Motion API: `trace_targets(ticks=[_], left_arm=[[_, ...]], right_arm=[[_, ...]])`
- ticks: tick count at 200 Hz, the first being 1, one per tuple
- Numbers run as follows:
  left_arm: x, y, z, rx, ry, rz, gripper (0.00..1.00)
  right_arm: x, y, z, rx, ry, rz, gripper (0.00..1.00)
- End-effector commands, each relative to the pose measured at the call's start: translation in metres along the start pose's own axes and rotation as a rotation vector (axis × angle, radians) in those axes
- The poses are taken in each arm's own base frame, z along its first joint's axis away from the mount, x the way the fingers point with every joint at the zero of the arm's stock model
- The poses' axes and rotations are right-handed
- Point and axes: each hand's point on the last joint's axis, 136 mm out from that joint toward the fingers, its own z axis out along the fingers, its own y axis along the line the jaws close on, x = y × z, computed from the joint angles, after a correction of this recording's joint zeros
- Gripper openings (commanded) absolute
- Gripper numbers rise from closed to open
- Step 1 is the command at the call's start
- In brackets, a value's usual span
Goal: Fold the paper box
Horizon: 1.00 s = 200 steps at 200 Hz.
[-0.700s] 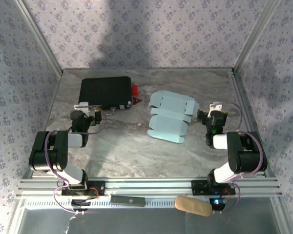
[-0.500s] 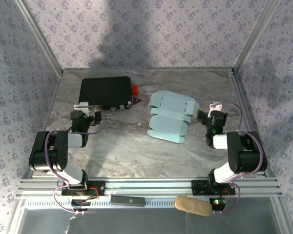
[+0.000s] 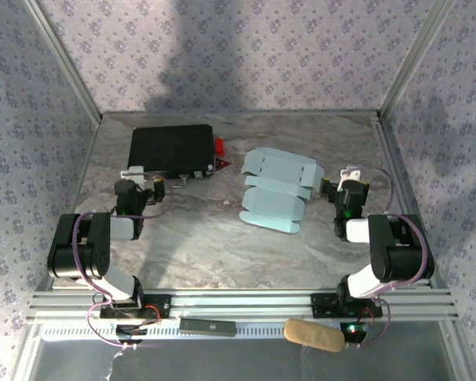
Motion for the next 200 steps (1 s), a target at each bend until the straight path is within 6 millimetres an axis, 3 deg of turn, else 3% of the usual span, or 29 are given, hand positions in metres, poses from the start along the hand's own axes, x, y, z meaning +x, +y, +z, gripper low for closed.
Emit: trace_targets(ticks=[1, 31, 53, 70, 94, 108, 118, 126, 136, 146, 153, 163, 181, 200], left_arm=[[-0.011, -0.001, 0.003, 0.014, -0.024, 0.009, 1.0], [-0.02, -0.005, -0.006, 0.015, -0.043, 0.029, 1.0], [-0.044, -0.013, -0.024, 0.005, -0.059, 0.077, 1.0], [-0.078, -0.018, -0.046, 0.012, -0.161, 0.065, 1.0], [-0.134, -0.027, -0.083, -0.039, -0.241, 0.066, 1.0], [-0.173, -0.029, -0.105, -0.057, -0.231, -0.07, 1.0], [-0.185, -0.023, -0.12, -0.06, -0.169, -0.303, 1.0], [-0.181, -0.017, -0.129, -0.082, -0.096, -0.474, 1.0], [-0.187, -0.03, -0.13, 0.046, -0.063, -0.573, 1.0], [-0.196, -0.054, -0.13, 0.287, -0.024, -0.666, 0.99], [-0.194, -0.069, -0.133, 0.39, 0.04, -0.72, 0.94], [-0.181, -0.09, -0.141, 0.433, 0.142, -0.759, 0.89], [-0.144, -0.146, -0.168, 0.491, 0.26, -0.68, 0.86], [-0.081, -0.197, -0.188, 0.493, 0.354, -0.675, 0.76]], right_arm=[[0.0, -0.003, 0.001, 0.021, 0.001, 0.004, 0.99], [-0.006, 0.0, -0.005, 0.028, -0.011, -0.009, 0.99], [-0.024, -0.003, -0.02, 0.104, -0.023, -0.035, 0.99], [-0.056, 0.001, -0.039, 0.128, -0.082, -0.06, 0.99], [-0.119, 0.004, -0.082, 0.102, -0.162, 0.003, 0.99], [-0.153, -0.002, -0.112, 0.084, -0.149, 0.149, 0.99], [-0.169, -0.004, -0.13, 0.031, -0.1, 0.295, 0.99], [-0.177, -0.006, -0.141, -0.008, -0.05, 0.41, 0.99], [-0.16, -0.014, -0.153, 0.023, 0.07, 0.589, 0.99], [-0.155, -0.004, -0.161, -0.069, 0.159, 0.671, 0.99], [-0.168, 0.008, -0.165, -0.179, 0.157, 0.663, 0.98], [-0.17, 0.028, -0.177, -0.299, 0.208, 0.656, 0.99], [-0.139, 0.049, -0.198, -0.323, 0.317, 0.602, 0.91], [-0.1, 0.078, -0.21, -0.375, 0.384, 0.521, 0.88]])
